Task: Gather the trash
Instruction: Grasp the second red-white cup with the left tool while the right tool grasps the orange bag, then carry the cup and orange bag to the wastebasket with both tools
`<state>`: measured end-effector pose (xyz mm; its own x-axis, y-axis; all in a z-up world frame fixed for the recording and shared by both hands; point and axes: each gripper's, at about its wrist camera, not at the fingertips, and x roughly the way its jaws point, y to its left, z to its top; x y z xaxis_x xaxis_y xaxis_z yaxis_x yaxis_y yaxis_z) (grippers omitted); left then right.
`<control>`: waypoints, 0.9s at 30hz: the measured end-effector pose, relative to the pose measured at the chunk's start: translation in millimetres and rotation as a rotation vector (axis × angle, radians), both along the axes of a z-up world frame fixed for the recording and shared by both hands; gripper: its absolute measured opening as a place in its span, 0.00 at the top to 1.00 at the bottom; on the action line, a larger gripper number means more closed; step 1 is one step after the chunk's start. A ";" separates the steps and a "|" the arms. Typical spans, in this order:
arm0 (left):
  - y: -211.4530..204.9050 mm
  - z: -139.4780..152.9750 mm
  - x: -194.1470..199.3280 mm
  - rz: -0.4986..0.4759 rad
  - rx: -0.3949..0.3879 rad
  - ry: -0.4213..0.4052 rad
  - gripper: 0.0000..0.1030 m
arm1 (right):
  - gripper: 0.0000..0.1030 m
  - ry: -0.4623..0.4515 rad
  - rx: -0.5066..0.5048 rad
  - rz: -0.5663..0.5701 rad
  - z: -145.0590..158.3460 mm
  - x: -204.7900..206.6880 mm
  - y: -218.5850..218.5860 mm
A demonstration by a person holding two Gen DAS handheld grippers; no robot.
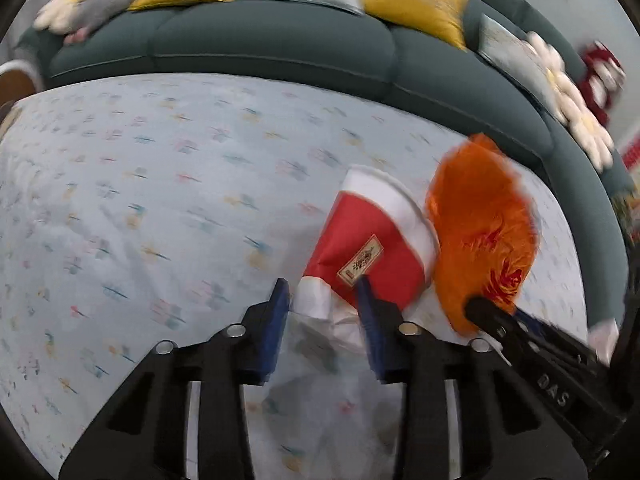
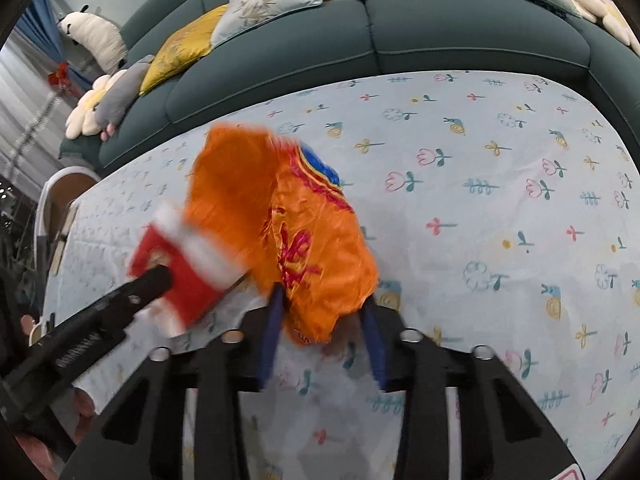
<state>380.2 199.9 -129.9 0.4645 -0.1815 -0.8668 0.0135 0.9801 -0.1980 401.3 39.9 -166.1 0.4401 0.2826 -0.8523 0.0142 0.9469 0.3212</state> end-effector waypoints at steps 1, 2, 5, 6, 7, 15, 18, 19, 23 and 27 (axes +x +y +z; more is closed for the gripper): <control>-7.9 2.5 -7.8 -0.020 0.014 -0.013 0.72 | 0.75 0.000 0.005 0.005 2.1 -4.8 -0.5; -13.3 4.7 -13.2 -0.036 0.018 -0.022 0.76 | 0.75 -0.005 0.006 0.009 4.4 -10.6 -1.7; -27.9 8.9 -29.3 -0.077 -0.001 -0.016 0.77 | 0.76 -0.018 -0.002 0.017 11.0 -30.0 -6.8; -32.3 10.3 -35.1 -0.085 -0.004 -0.018 0.77 | 0.76 -0.018 0.003 0.018 12.5 -33.8 -9.5; -37.9 12.8 -43.3 -0.096 -0.012 -0.021 0.77 | 0.76 -0.022 0.010 0.015 16.1 -42.6 -15.0; -85.8 35.5 -106.0 -0.178 -0.061 -0.028 0.77 | 0.77 -0.056 0.044 -0.071 43.0 -106.6 -74.1; -104.7 45.5 -127.1 -0.193 -0.083 -0.031 0.77 | 0.77 -0.071 0.039 -0.097 52.7 -131.2 -96.6; -109.6 48.3 -132.4 -0.196 -0.088 -0.032 0.77 | 0.77 -0.081 0.027 -0.105 57.8 -141.9 -104.9; -138.5 61.3 -156.9 -0.217 -0.112 -0.035 0.77 | 0.77 -0.112 0.000 -0.141 75.6 -177.7 -135.3; -169.5 75.1 -178.3 -0.254 -0.129 -0.046 0.77 | 0.77 -0.140 -0.008 -0.191 91.2 -206.6 -167.6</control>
